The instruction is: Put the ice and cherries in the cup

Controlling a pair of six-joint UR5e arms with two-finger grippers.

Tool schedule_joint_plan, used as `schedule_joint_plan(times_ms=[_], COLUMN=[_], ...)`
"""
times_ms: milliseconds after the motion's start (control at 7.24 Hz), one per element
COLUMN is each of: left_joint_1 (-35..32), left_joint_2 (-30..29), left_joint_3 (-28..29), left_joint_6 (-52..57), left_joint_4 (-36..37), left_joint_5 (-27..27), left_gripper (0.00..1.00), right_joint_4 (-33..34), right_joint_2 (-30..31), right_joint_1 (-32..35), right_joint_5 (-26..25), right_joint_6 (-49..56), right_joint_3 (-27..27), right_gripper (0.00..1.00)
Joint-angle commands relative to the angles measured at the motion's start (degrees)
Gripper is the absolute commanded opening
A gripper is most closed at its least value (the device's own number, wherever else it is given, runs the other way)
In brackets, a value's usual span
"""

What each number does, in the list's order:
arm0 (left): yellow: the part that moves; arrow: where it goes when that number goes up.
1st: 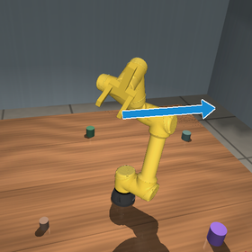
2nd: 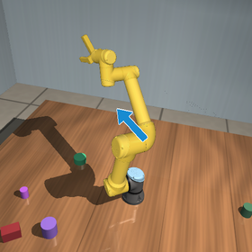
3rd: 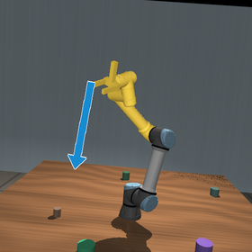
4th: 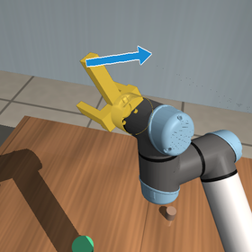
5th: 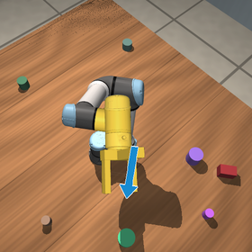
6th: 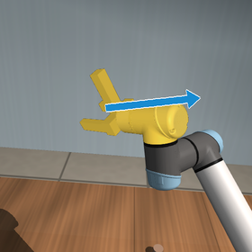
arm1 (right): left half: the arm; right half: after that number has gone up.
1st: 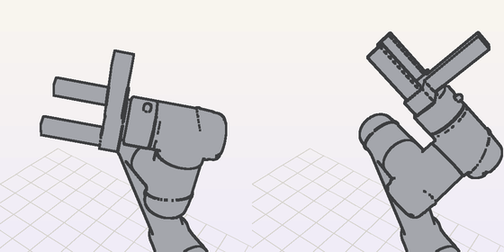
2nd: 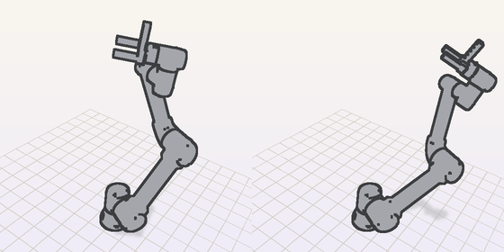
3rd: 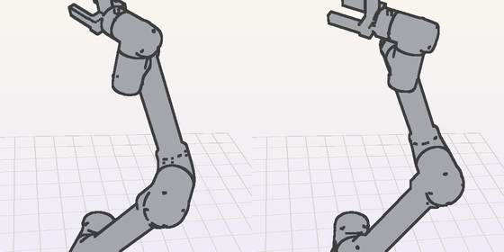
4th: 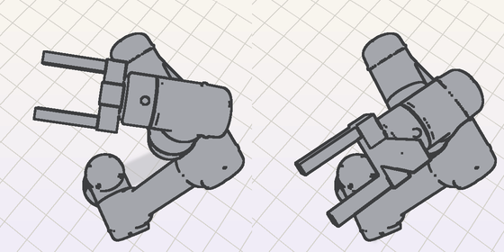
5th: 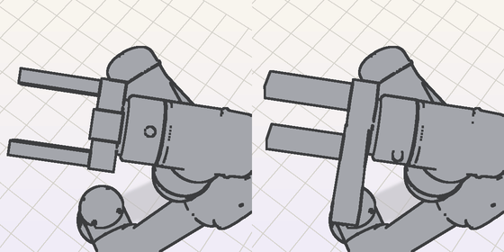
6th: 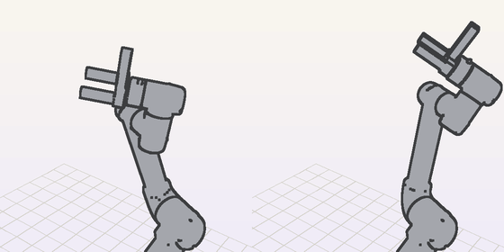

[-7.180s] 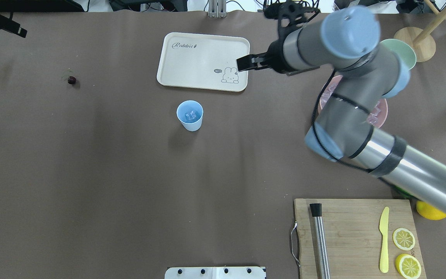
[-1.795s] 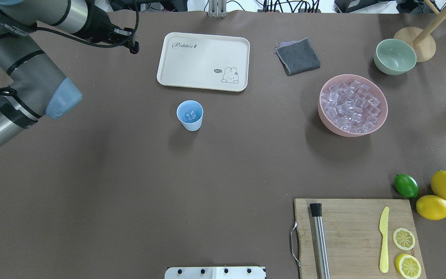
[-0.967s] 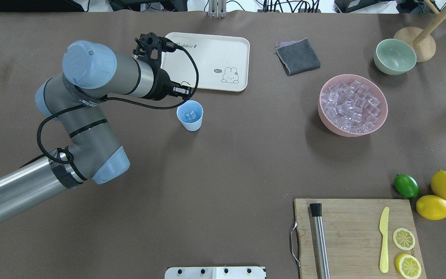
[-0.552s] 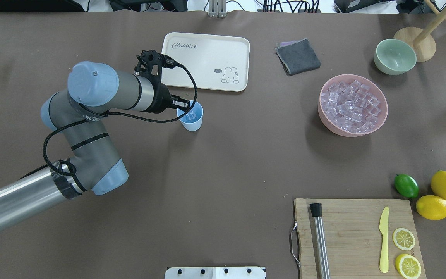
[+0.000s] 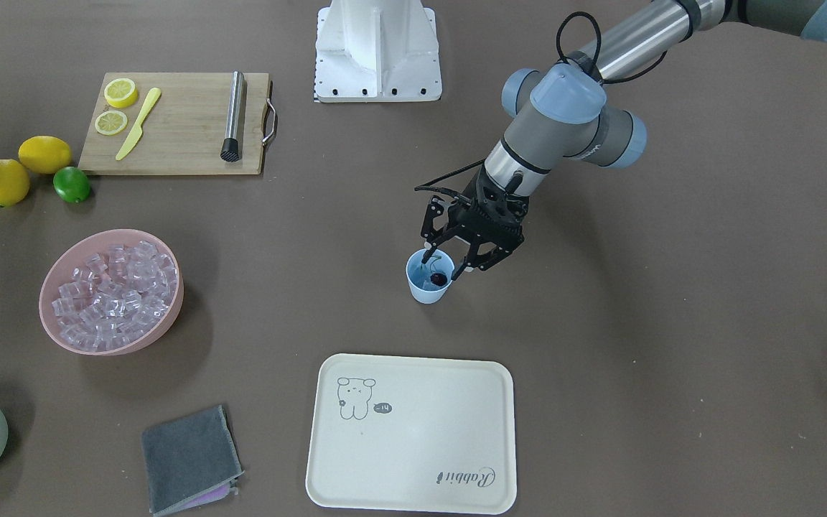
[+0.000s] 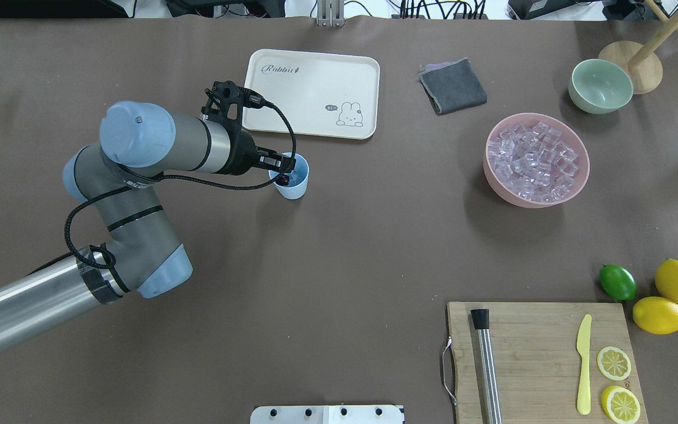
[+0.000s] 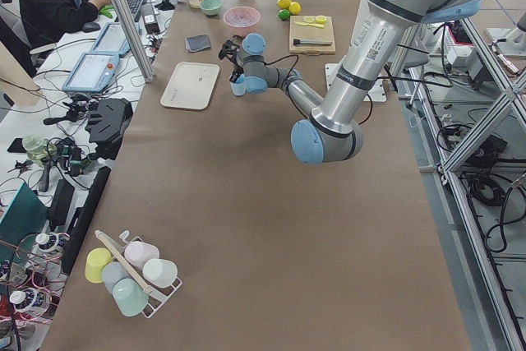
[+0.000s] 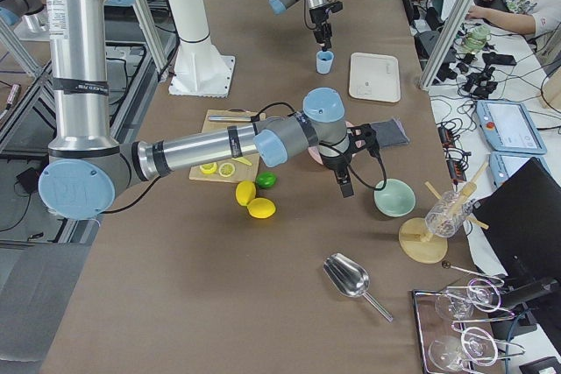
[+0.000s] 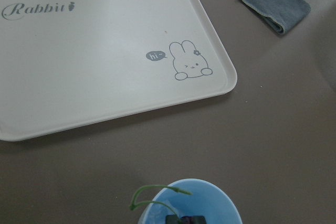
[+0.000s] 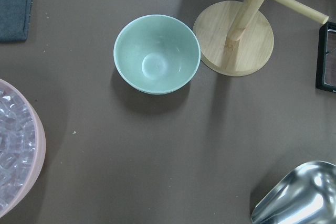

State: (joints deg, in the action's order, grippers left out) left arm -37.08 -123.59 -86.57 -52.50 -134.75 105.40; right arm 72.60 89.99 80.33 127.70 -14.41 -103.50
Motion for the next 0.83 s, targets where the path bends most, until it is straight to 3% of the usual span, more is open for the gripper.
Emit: schedule_joint_plan(times_ms=[0, 414, 690], left_joint_1=[-1.2, -9.1, -19.3], left_joint_2=[0.0, 3.9, 5.5], left_joint_3=[-1.6, -1.1, -0.7], left_joint_6=[-0.5, 1.6, 9.7], left_joint_4=[-0.2, 1.0, 7.8], left_joint_5=[-0.2, 2.4, 11.5], left_gripper=[0.97, 0.97, 0.97], right_joint_4=[0.0, 0.2, 0.5], right_joint_2=[-0.3, 0.1, -0.1], right_joint_1=[0.0, 0.6, 1.0], right_joint_5=[0.0, 0.4, 0.3], right_joint_6=[0.0, 0.0, -0.3], right_joint_3=[0.1, 0.1, 0.1], right_gripper=[1.00, 1.00, 1.00])
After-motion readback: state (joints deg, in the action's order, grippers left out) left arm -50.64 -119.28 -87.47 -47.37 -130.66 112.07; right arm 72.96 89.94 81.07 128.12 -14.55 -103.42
